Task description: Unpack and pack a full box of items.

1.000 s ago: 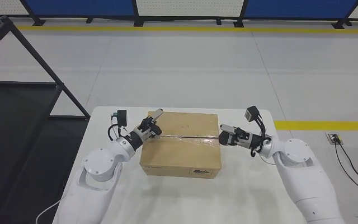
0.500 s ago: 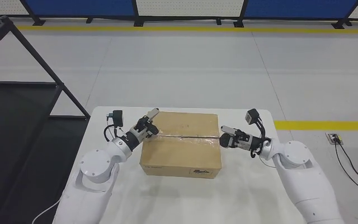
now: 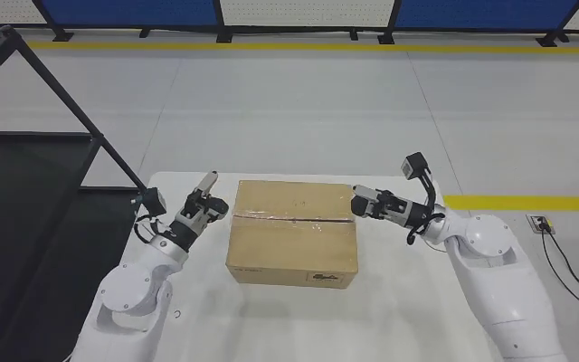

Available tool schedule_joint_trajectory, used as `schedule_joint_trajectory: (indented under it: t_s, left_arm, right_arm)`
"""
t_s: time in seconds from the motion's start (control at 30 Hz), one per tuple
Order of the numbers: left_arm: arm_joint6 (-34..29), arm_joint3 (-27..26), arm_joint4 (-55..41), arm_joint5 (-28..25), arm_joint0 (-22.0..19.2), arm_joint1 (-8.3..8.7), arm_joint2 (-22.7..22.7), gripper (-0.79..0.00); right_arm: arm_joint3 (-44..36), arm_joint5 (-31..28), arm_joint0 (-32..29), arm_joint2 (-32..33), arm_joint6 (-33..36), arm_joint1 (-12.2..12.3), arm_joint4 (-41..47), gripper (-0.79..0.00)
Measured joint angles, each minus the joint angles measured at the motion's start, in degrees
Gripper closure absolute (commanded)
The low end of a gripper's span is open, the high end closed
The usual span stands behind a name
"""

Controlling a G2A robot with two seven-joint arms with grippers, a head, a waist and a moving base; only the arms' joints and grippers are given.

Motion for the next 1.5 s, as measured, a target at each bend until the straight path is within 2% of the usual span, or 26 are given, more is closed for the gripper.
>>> schedule_joint_trajectory:
  t_s: [0.2,0.5,0.63,0.8,0.97,1.2,1.5]
  left_arm:
    - [3.47,-2.64,-2.50,-1.59,4.97,0.10,-3.51,-0.785]
    - [3.49,-2.69,-2.53,-1.62,5.12,0.10,-3.56,-0.785]
    - [3.37,-2.65,-2.54,-1.68,5.15,0.10,-3.47,-0.785]
    - [6.97,-2.24,-2.67,-3.01,4.99,-0.01,-4.31,-0.785]
    - [9.92,-3.46,-7.01,-5.72,7.99,-0.01,-8.94,-0.785]
    - [9.80,-4.92,-9.74,-6.24,10.53,0.12,-12.14,-0.785]
    - [9.36,-4.59,-9.72,-5.85,9.96,0.14,-11.28,-0.785]
  right_arm:
    - [-0.27,0.40,0.19,-0.27,-0.13,-0.03,-0.31,0.000]
    - [-1.21,0.73,-0.10,-1.05,-0.11,-0.11,-0.63,0.000]
    - [-1.79,5.87,3.44,-6.67,1.79,-1.36,0.57,0.000]
    - [4.53,12.05,13.54,-18.07,2.12,-5.01,2.87,0.000]
    - [13.06,14.69,22.02,-28.94,2.14,-9.74,5.04,0.000]
    - [23.76,13.21,27.35,-37.64,-1.45,-16.08,8.95,0.000]
    - [34.83,12.48,31.09,-43.43,-7.20,-23.68,11.68,0.000]
